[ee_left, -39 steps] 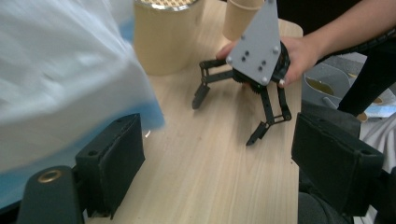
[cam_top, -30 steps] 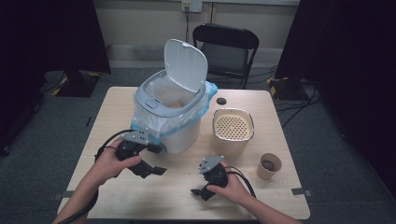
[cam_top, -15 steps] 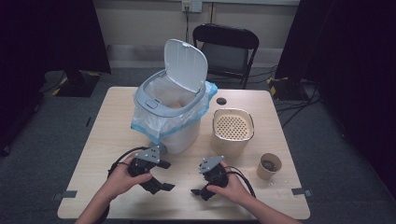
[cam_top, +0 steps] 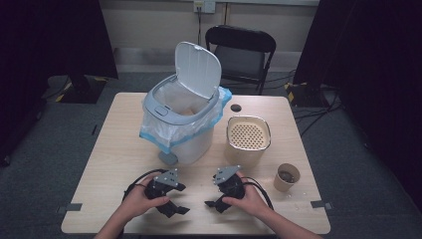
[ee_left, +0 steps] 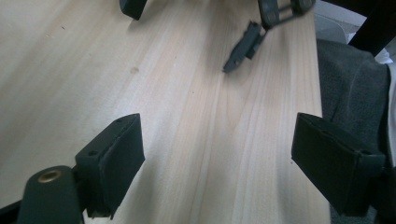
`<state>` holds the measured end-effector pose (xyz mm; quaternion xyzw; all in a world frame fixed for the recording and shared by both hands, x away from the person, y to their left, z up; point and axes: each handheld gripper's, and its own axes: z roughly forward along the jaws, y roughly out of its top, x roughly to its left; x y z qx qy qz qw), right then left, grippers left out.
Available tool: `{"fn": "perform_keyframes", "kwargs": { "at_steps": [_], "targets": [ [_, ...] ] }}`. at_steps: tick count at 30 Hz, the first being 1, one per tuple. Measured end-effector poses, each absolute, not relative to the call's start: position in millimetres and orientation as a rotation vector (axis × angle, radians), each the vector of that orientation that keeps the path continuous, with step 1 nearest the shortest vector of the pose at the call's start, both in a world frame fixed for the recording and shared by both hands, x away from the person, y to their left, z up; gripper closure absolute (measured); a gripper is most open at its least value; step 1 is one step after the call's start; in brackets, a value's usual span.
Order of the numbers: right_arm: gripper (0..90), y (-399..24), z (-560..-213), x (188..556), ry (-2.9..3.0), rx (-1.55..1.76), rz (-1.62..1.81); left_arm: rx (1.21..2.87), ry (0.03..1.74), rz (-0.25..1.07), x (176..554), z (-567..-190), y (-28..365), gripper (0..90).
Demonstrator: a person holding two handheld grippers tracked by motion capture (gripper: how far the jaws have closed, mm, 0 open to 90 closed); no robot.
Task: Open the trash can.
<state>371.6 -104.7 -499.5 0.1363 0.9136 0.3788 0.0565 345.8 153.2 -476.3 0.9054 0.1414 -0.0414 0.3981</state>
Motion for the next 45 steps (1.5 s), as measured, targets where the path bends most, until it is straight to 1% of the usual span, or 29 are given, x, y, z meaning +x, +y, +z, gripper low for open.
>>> {"fn": "perform_keyframes", "kwargs": {
  "at_steps": [1,2,3,4,5,6,11,13,17,18,25,28,34,45],
  "targets": [
    [14.5,-105.8,-498.6,372.3,2.768,0.410,1.150,2.306,0.345,-0.103,345.9,-479.1,152.4,16.5],
    [16.8,-107.6,-497.3,373.3,2.767,0.415,1.159,2.316,0.339,-0.104,345.8,-480.9,151.8,16.5],
    [13.6,-108.5,-496.7,373.3,2.769,0.427,1.154,2.307,0.347,-0.107,345.2,-483.5,150.9,16.5],
    [14.1,-109.8,-496.6,374.2,2.767,0.416,1.148,2.339,0.350,-0.099,345.1,-483.0,151.1,16.5],
    [15.6,-110.9,-496.5,374.2,2.767,0.425,1.145,2.315,0.349,-0.104,344.9,-485.7,150.5,16.5],
    [14.0,-112.0,-496.1,374.3,2.770,0.431,1.139,2.318,0.345,-0.097,345.0,-487.1,150.5,16.5],
    [14.1,-119.2,-491.7,375.9,2.777,0.438,1.154,2.330,0.337,-0.074,346.7,-489.8,152.0,16.5],
    [14.2,-121.8,-488.8,377.0,2.783,0.433,1.160,2.308,0.355,-0.077,346.2,-491.9,151.9,16.5],
    [14.2,-127.6,-483.6,378.8,2.796,0.435,1.171,2.332,0.328,-0.036,347.3,-492.1,153.2,16.3],
    [14.2,-129.2,-482.5,378.9,2.799,0.438,1.173,2.306,0.340,-0.039,346.4,-493.5,152.4,16.1],
    [14.2,-142.9,-474.1,380.2,2.811,0.446,1.158,2.331,0.251,0.049,341.6,-496.5,151.2,14.6],
    [14.2,-149.0,-469.0,381.4,2.805,0.448,1.152,2.326,0.224,0.069,340.1,-498.4,150.9,12.4],
    [14.2,-159.8,-455.8,384.0,2.799,0.454,1.172,2.325,0.196,0.067,338.5,-501.2,150.2,5.4],
    [14.2,-170.5,-441.9,386.5,2.792,0.454,1.161,2.313,0.190,0.060,337.9,-502.5,149.1,3.7]
  ]
}}
